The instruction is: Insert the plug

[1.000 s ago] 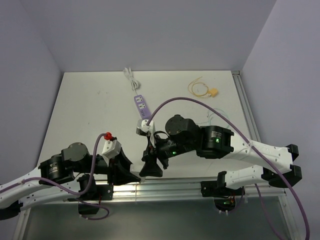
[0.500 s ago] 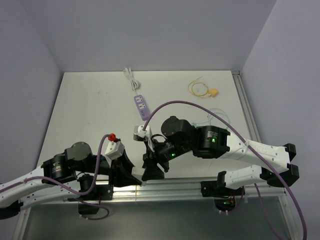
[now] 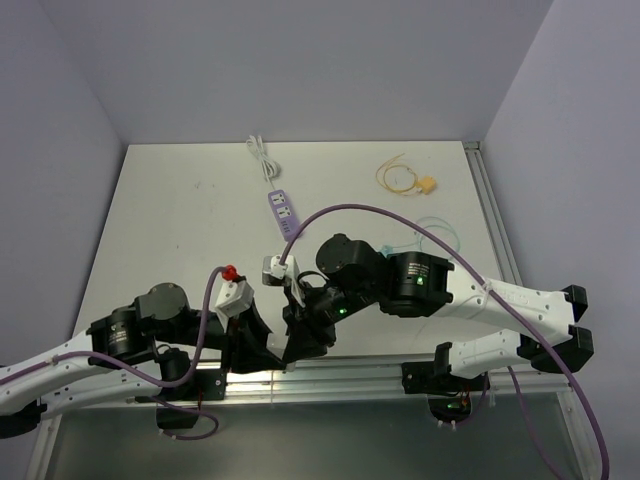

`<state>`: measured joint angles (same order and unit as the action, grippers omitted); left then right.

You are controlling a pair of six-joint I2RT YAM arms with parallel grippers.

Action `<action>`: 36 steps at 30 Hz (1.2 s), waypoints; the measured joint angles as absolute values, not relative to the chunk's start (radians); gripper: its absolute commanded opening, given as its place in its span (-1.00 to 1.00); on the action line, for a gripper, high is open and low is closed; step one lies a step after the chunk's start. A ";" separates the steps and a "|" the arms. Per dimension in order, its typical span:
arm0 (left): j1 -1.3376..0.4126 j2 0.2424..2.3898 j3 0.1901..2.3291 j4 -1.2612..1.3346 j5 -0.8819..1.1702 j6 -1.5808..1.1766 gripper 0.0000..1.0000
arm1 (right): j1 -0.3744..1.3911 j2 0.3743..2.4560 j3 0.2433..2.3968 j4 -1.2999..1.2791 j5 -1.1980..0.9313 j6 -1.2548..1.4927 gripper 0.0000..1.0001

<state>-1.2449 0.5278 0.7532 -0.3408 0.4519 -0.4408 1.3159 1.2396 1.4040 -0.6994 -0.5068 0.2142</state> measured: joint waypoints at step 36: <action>-1.245 0.183 0.752 -0.430 -0.200 -0.539 0.99 | 1.261 1.066 1.048 -0.630 0.073 0.173 -1.00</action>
